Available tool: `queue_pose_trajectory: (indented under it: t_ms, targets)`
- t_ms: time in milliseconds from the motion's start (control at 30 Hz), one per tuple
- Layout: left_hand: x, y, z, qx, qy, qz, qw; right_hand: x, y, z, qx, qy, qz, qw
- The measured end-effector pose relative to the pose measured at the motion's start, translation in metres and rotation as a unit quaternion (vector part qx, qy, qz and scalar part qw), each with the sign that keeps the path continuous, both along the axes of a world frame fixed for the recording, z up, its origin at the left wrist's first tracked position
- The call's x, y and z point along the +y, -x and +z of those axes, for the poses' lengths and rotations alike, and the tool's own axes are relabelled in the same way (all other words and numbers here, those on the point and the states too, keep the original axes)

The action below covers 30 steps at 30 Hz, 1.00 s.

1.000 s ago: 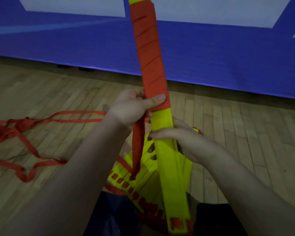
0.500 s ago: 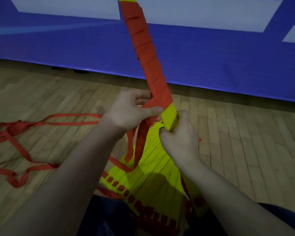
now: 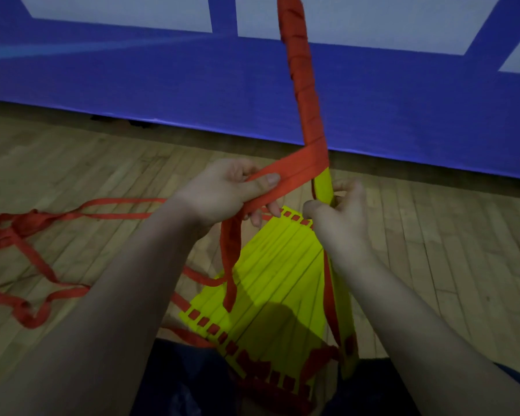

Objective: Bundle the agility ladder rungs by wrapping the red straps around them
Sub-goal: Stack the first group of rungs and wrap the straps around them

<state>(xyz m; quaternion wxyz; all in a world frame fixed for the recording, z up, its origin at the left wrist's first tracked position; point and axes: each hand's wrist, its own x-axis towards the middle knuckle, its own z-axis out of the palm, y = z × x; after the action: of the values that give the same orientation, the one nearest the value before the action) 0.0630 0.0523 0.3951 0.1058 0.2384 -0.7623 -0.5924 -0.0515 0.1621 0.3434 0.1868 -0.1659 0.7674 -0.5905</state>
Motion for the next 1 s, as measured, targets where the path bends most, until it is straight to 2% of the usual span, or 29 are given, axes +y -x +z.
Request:
queue_pose_trajectory:
  t_ms: [67, 133, 233, 333, 400, 467, 567, 600, 733, 800, 833, 900, 1000]
  targets:
    - [-0.002, 0.001, -0.002, 0.015, -0.014, 0.022, 1.0, -0.001, -0.004, 0.004, -0.098, 0.06, 0.024, 0.993]
    - [-0.001, 0.004, -0.004, 0.027, -0.016, 0.046, 0.998, -0.001, -0.008, 0.007, -0.184, 0.132, 0.088, 0.97]
    - [0.001, 0.009, -0.007, 0.042, 0.007, 0.064, 0.997, 0.002, -0.012, 0.012, -0.321, 0.245, 0.214, 0.89]
    - [-0.001, 0.011, -0.009, 0.074, -0.057, 0.074, 0.993, 0.006, -0.014, 0.019, -0.377, 0.261, 0.29, 0.84]
    - [-0.004, 0.01, -0.008, 0.085, -0.112, 0.039, 0.989, 0.011, -0.014, 0.022, -0.388, 0.258, 0.314, 0.827]
    - [-0.006, 0.007, -0.006, 0.089, -0.127, -0.005, 0.988, 0.011, -0.013, 0.023, -0.395, 0.242, 0.323, 0.825]
    - [-0.006, 0.005, -0.005, 0.075, -0.131, 0.041, 0.988, 0.011, -0.01, 0.021, -0.395, 0.191, 0.315, 0.842]
    - [-0.006, 0.004, -0.006, 0.067, -0.137, 0.081, 0.985, 0.01, -0.009, 0.02, -0.376, 0.161, 0.316, 0.856]
    - [-0.016, 0.004, -0.015, 0.044, -0.169, 0.254, 0.951, 0.002, -0.015, 0.013, -0.2, 0.028, 0.284, 0.937]
    - [-0.016, 0.005, -0.017, 0.047, -0.154, 0.312, 0.936, -0.002, -0.021, 0.004, -0.057, -0.037, 0.276, 0.959]
    - [-0.015, 0.007, -0.018, 0.048, -0.132, 0.327, 0.934, -0.002, -0.026, -0.001, 0.042, -0.075, 0.266, 0.96]
    - [-0.009, 0.01, -0.018, 0.052, -0.083, 0.342, 0.935, 0.001, -0.033, -0.008, 0.226, -0.122, 0.226, 0.939]
    - [-0.002, 0.013, -0.017, 0.074, -0.064, 0.339, 0.936, 0.003, -0.036, -0.014, 0.393, -0.17, 0.177, 0.886]
